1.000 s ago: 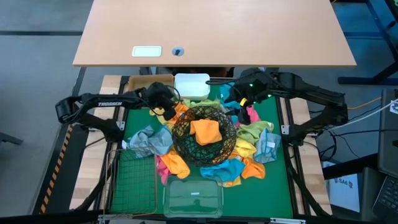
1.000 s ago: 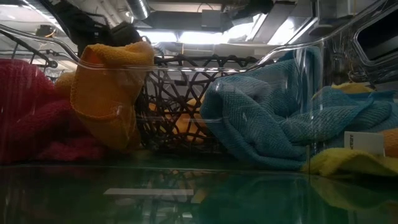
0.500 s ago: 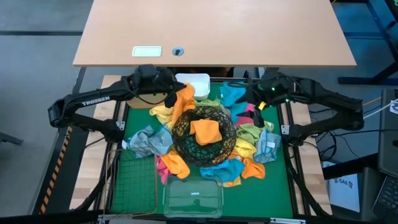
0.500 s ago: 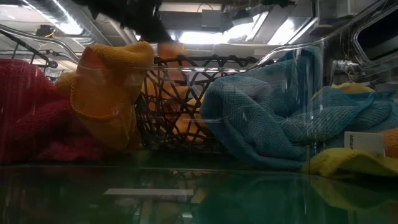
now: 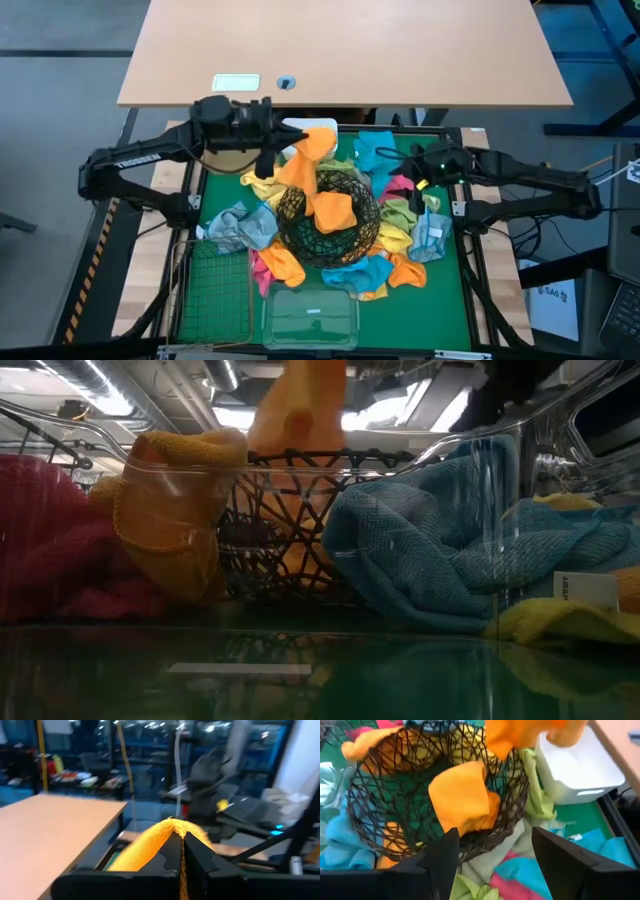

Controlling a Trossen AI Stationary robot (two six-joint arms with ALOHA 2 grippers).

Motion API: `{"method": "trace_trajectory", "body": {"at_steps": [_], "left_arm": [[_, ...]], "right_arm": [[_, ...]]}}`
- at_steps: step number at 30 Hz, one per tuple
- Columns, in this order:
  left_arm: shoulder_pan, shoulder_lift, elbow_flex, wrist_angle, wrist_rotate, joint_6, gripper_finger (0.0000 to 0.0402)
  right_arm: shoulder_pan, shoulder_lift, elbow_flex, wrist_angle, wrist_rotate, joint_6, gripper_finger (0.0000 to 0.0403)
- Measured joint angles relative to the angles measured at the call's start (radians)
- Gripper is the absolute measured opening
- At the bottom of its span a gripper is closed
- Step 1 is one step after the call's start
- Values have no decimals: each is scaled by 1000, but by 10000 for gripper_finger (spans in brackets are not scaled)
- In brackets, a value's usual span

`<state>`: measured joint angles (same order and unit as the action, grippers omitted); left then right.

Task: Sort microfiber towel by color & place in baskets
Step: Put the orange towel into the black wire basket

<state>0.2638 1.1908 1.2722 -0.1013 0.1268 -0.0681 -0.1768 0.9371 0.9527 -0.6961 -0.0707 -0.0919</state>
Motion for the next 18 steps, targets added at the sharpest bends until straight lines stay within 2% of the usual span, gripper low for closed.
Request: {"method": "trace_trajectory", "body": {"at_steps": [6, 13, 18], "left_arm": [[-96, 0, 50, 26, 0, 0, 0], [-168, 0, 54, 123, 21, 1, 0], [-200, 0, 54, 77, 45, 1, 0]], "right_arm": [[0, -5, -68, -2, 62, 11, 248], [0, -3, -117, 0, 244, 11, 248], [0, -3, -136, -1, 365, 15, 248]]}}
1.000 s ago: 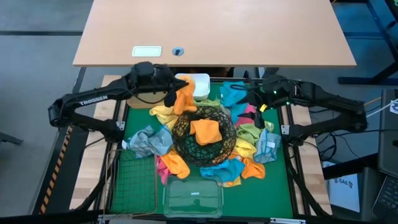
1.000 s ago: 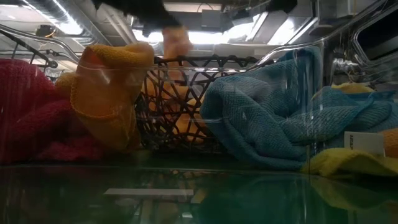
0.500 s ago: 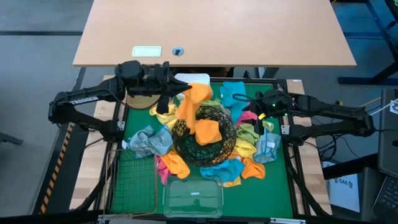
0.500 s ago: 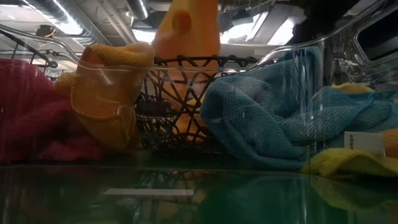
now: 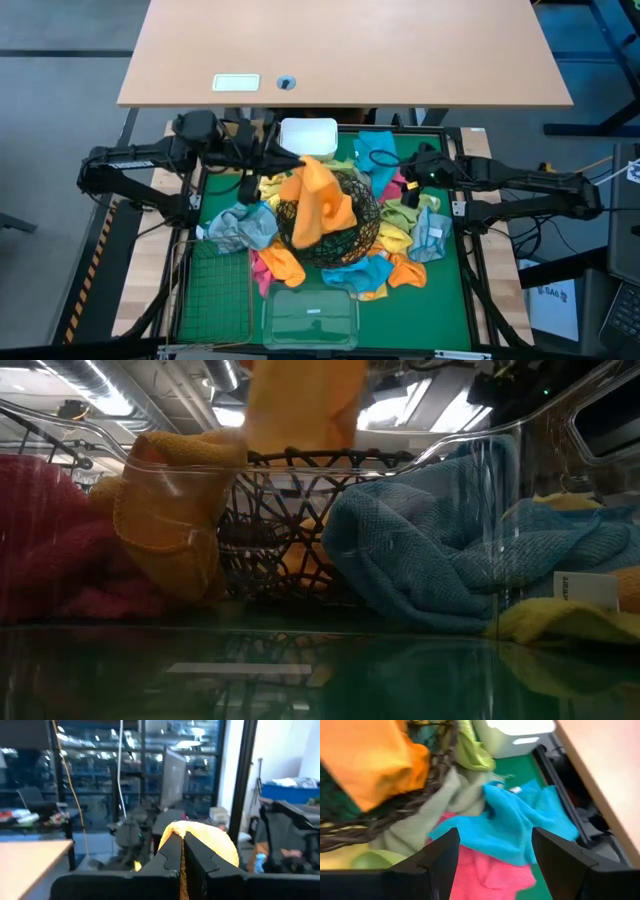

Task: Sort microfiber towel by color & place in baskets
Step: Put the orange towel into the black wire basket

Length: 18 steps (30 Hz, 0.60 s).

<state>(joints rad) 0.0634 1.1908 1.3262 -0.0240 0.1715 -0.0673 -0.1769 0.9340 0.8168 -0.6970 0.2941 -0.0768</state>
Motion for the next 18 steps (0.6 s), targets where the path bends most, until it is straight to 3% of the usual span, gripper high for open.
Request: {"method": "trace_trajectory", "body": {"at_steps": [9, 18], "left_arm": [[-43, 96, 0, -224, -116, -1, 0], [-52, 297, 0, -268, -129, -2, 0]], "right_arm": [[0, 0, -1, -1, -46, 24, 248], [0, 0, -1, -1, -61, 21, 248]]}}
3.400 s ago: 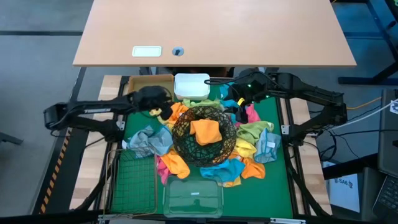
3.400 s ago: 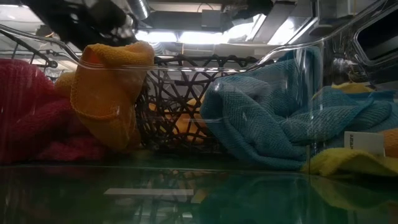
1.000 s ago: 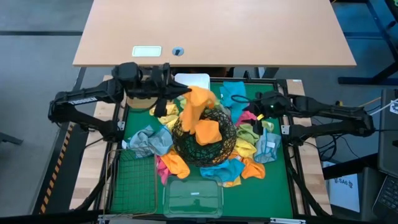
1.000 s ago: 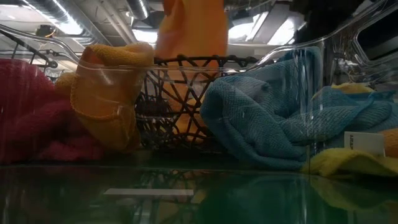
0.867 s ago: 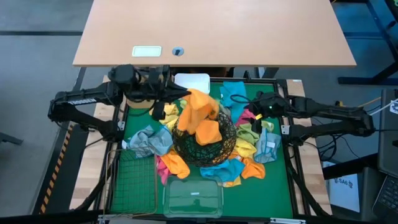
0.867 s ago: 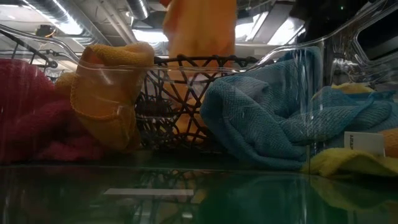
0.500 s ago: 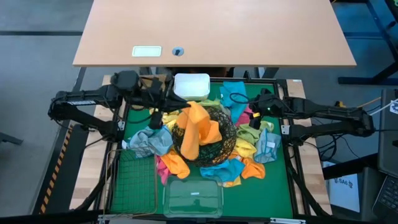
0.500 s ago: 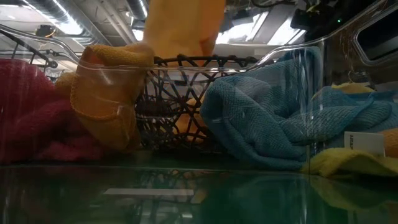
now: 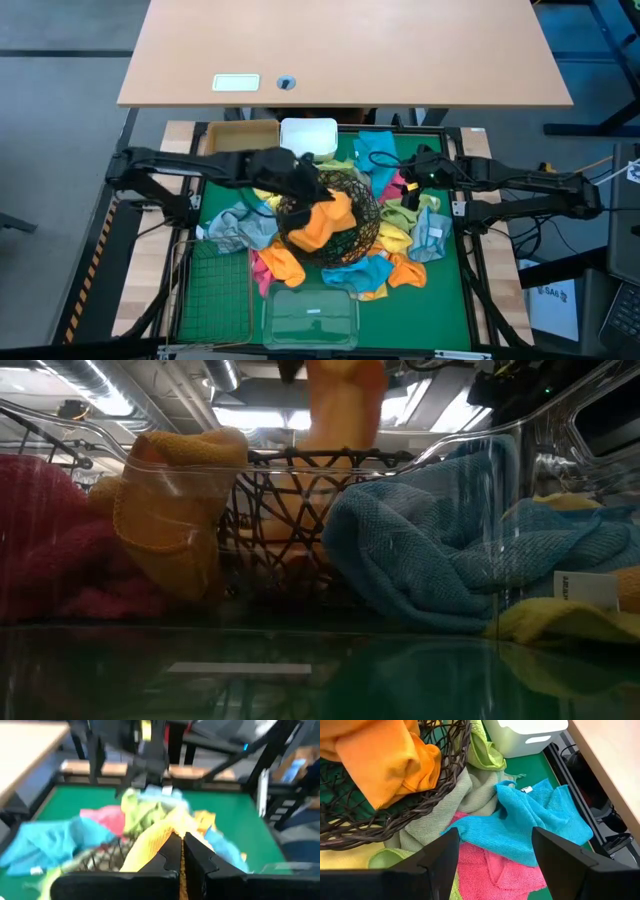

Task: Sort microfiber towel by color & place in baskets
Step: Put the orange towel into the black wire basket

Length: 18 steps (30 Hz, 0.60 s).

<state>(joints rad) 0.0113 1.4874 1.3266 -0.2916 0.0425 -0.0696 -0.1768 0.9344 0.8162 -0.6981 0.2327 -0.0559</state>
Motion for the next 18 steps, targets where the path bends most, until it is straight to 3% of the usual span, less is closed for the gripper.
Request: {"method": "trace_trajectory", "body": {"at_steps": [9, 18], "left_arm": [[0, 151, -1, -118, -2, -2, 3], [0, 212, -2, -173, -1, -4, 49]], "right_arm": [[0, 0, 0, 0, 24, -1, 248], [0, 19, 0, 40, 148, -38, 248]]}}
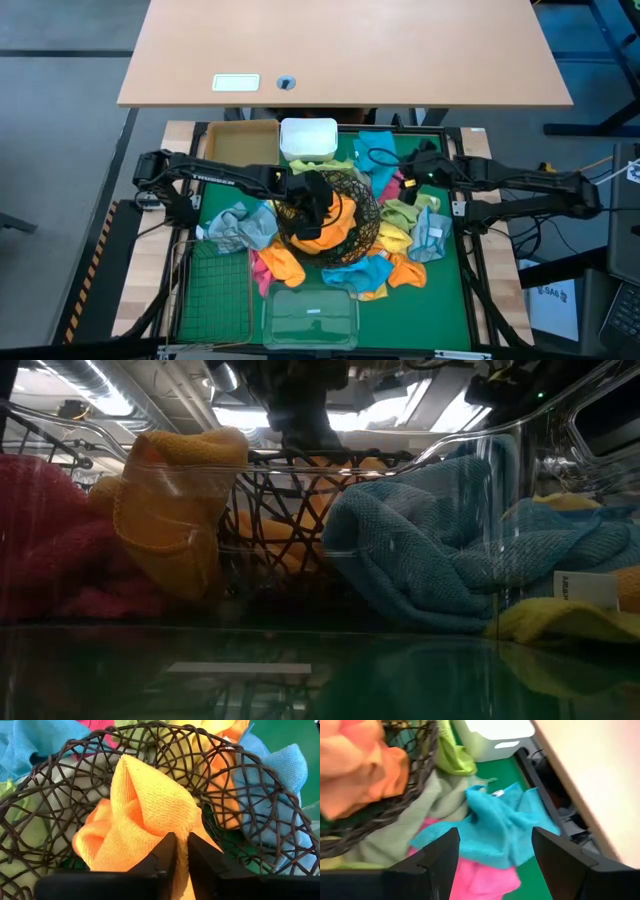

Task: Sort microfiber towel by color & place in baskets
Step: Put the orange towel into the black wire basket, then put the blue towel into the orange bin

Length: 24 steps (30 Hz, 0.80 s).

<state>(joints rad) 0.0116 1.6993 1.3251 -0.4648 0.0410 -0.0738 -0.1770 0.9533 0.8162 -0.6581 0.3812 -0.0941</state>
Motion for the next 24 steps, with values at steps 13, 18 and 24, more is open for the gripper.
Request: {"method": "trace_trajectory", "body": {"at_steps": [13, 18, 24], "left_arm": [[0, 3, 0, 2, 1, -1, 125], [0, 3, 0, 4, 1, -1, 126], [0, 3, 0, 5, 1, -1, 126]], "right_arm": [[-180, 235, 0, 159, -77, -202, 248], [-340, 334, 0, 189, -266, -229, 248], [-463, 431, 0, 199, -467, -280, 248]]}}
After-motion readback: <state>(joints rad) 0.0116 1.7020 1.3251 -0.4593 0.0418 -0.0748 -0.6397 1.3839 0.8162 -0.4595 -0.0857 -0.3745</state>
